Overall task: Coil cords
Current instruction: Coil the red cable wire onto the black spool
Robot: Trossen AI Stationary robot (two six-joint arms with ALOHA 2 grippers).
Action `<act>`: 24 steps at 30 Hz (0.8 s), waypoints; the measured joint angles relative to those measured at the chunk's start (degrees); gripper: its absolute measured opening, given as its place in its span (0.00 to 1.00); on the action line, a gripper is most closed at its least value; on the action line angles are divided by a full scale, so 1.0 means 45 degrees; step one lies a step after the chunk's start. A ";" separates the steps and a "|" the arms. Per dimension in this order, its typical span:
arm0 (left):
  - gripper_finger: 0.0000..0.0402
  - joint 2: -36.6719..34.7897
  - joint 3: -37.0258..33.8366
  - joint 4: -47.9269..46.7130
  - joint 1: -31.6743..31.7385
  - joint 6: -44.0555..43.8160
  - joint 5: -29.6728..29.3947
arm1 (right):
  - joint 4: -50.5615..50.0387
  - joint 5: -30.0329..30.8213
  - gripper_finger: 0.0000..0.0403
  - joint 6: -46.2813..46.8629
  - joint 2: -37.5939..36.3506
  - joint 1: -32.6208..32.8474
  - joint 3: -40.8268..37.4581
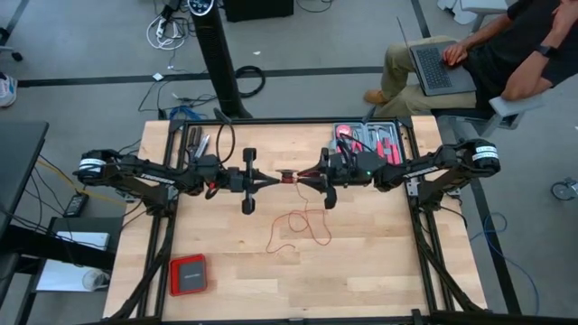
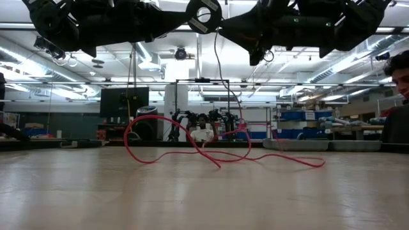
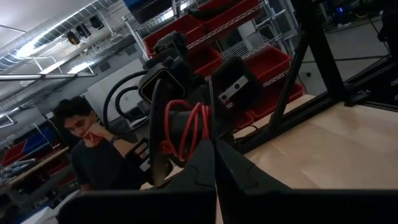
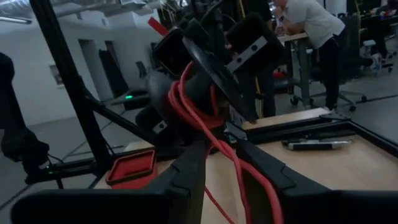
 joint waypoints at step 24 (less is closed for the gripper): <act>0.00 0.0007 0.0000 0.0352 0.0000 0.0000 -0.0296 | -0.1264 0.0301 0.01 -0.1174 0.0005 -0.0001 0.0020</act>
